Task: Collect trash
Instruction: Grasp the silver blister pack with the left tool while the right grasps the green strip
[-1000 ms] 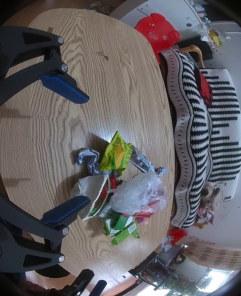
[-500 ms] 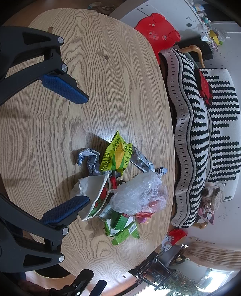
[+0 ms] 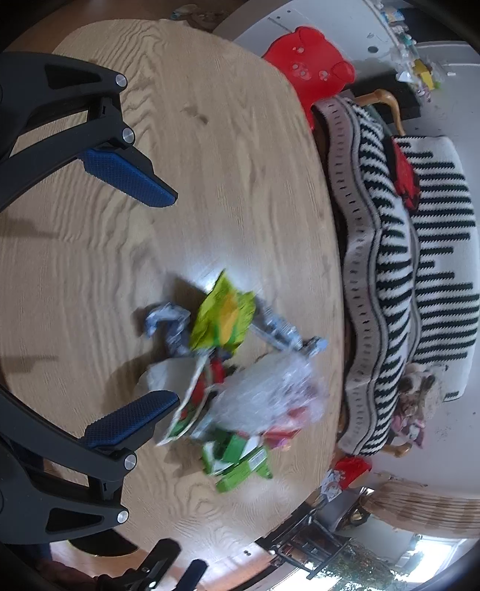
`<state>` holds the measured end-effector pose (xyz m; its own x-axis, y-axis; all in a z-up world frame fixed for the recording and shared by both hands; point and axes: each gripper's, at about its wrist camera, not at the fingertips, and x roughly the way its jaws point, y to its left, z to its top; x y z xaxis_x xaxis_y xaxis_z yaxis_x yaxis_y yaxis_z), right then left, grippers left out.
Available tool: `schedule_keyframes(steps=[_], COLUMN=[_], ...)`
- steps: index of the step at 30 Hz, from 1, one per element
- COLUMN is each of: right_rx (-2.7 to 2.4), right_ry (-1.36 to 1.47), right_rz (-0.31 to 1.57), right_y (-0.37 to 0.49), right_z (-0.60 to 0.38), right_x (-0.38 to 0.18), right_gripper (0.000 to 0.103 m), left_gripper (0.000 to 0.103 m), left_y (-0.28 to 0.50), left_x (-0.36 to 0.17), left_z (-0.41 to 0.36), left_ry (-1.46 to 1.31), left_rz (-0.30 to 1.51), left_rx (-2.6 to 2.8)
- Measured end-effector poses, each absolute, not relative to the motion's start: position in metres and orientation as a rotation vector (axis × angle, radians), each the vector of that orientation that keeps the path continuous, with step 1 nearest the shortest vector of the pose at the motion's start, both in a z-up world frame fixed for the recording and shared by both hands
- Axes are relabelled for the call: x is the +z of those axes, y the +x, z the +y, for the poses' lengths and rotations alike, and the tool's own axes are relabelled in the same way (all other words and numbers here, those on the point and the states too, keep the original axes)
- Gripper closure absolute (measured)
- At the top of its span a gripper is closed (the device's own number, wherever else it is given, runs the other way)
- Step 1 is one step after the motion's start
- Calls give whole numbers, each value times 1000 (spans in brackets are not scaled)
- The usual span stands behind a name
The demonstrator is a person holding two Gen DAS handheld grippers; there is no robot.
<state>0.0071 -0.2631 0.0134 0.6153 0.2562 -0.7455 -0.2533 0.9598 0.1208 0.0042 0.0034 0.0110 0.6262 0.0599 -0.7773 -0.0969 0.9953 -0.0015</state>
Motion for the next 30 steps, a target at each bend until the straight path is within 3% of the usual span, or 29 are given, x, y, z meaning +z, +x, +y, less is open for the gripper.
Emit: schedule_keyframes(steps=[7,15,18,22,23,24,25,27,30], right_rx=[291,273,269,252,266,281,298,283,270], right_ry=[106,350,418,429,432,438,453,439,382], right_rz=[913,1059,1106,1129,1141,1150,1150,1124,1018], right_y=[50,122,138,149,151,152,151,147,132], right_z=[-276,-295,-295,-287,-284,-282,-282,-284,-286], right_x=[1,-45,-60,-68,-71,-72,-72,-63,-33], right_gripper=[7,31,44,52,62,80,90,94,95], left_gripper=[6,6,6,7,9,16,23,62,86], left_y=[81,147,157,167,169,170,171,172,168], left_x=[13,-46,-54,-62,-64,-67,-70,-73,-71], left_z=[9,2,8,7,6,6,7,5,6], left_ry=[168,98,34,111,117,111,105,96,73], left_rz=[878,1046,1066,1055,1057,1065,1076,1096,1093], left_rx=[120,-55,-65,-57,-60,-78,-93,-126,-146])
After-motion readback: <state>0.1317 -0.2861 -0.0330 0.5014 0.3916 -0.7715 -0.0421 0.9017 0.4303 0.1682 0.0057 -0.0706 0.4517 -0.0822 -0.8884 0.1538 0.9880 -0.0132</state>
